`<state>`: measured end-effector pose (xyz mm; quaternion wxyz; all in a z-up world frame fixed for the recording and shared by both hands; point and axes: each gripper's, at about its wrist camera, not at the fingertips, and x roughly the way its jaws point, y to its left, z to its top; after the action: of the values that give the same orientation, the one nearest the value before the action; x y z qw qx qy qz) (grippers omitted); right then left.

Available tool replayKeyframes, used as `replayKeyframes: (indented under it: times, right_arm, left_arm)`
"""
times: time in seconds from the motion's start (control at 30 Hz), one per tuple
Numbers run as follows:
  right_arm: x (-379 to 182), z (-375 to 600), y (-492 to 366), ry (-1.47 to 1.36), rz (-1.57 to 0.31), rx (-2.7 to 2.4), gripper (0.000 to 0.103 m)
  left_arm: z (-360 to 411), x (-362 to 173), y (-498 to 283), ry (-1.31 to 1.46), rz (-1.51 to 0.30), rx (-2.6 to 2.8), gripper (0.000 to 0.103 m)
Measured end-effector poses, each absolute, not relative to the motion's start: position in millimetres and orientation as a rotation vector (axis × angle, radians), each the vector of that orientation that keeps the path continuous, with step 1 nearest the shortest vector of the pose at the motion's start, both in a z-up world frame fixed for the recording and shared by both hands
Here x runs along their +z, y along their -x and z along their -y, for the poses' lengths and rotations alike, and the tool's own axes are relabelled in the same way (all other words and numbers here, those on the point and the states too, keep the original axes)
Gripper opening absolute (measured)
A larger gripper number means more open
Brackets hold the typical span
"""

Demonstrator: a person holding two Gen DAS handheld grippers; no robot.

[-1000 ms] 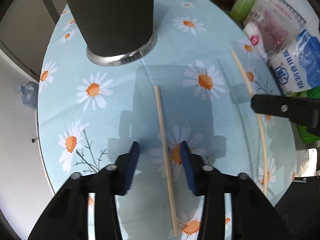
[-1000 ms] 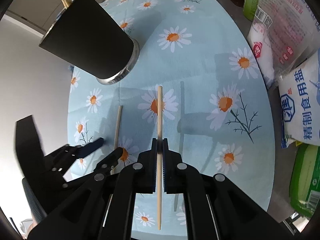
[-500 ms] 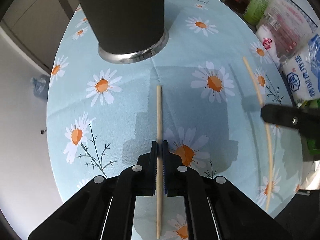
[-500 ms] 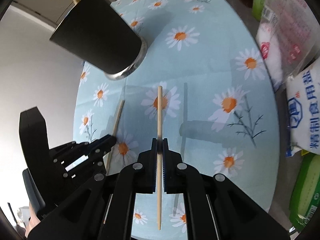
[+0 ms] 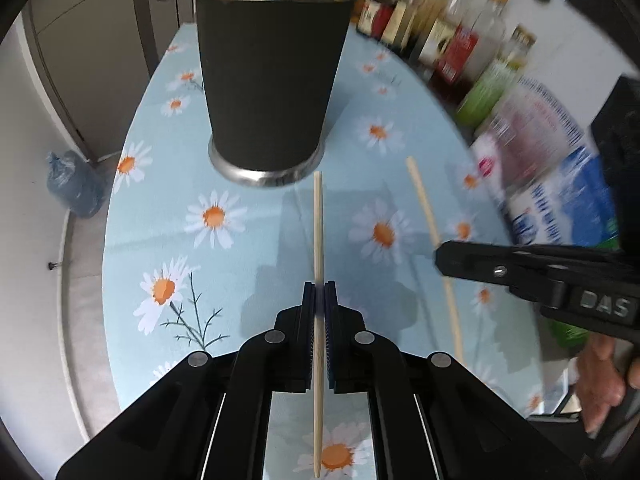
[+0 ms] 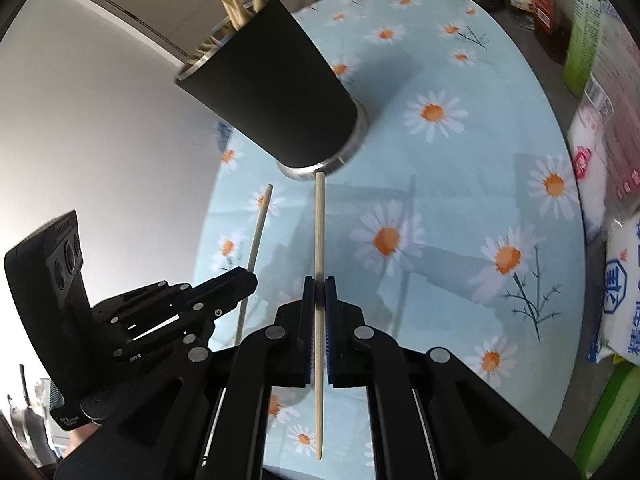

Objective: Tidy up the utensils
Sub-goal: 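Carry both held chopsticks up over the black holder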

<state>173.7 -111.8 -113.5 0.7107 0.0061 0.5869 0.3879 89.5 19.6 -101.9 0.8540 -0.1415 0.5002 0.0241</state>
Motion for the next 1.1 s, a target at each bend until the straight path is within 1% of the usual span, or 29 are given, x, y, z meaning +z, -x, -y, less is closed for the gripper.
replayKeyframes:
  times: [0.17, 0.3, 0.67, 0.87, 1.1]
  right_arm:
    - [-98, 107, -174, -0.037, -1.257, 0.928, 0.005]
    - [-72, 100, -175, -0.047, -1.174, 1.004, 0.005]
    - [-11, 77, -186, -0.039, -0.974, 1.131, 0.005]
    - [26, 75, -204, -0.119, -0.832, 1.192, 0.005]
    - [55, 66, -226, -0.179, -0.686, 1.247, 0.006]
  left_arm:
    - [-26, -79, -77, 0.326, -0.93, 0.044, 0.004]
    - [-36, -62, -71, 0.37, -0.855, 0.044, 0.004]
    - [-59, -1, -67, 0.387, -0.548, 0.02, 0.004]
    - [-71, 25, -76, 0.374, -0.401, 0.013, 0.004]
    - [-78, 49, -90, 0.334, -0.257, 0.019, 0.004]
